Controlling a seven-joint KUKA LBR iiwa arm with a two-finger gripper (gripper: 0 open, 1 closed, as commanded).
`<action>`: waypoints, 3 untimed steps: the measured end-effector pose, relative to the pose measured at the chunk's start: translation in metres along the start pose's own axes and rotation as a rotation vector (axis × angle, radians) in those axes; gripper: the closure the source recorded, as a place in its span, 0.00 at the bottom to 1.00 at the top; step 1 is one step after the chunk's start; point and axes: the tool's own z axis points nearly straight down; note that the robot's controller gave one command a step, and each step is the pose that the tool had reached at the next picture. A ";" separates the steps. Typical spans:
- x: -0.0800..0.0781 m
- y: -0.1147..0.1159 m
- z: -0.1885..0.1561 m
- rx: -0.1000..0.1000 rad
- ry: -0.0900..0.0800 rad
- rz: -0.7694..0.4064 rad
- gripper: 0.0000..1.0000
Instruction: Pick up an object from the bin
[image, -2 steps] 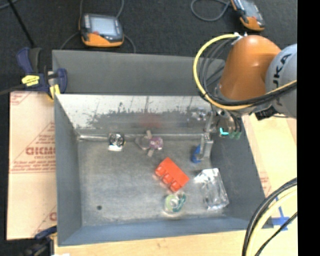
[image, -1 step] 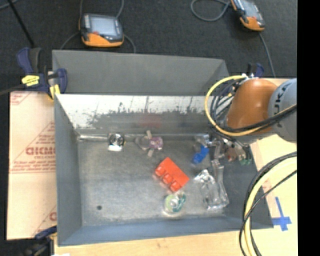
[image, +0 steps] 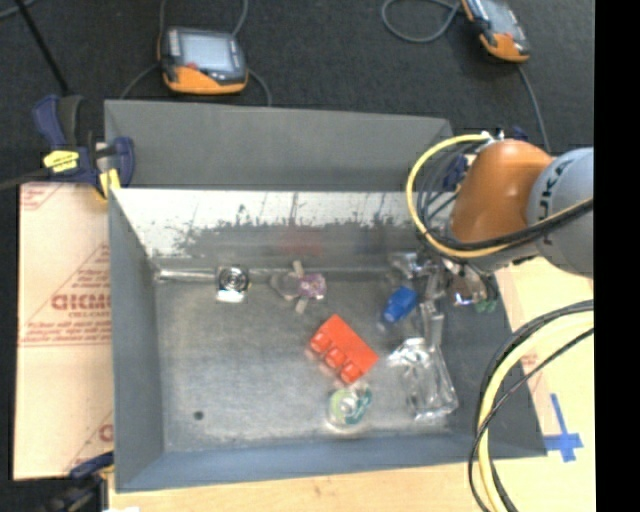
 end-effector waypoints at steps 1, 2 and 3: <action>0.004 0.002 0.005 -0.003 0.009 -0.002 1.00; 0.010 -0.021 -0.114 0.002 0.007 0.005 1.00; 0.030 -0.001 -0.258 0.001 0.006 0.041 1.00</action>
Offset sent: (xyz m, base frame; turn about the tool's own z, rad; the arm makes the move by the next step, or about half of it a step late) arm 0.0000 0.0000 0.0000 0.0000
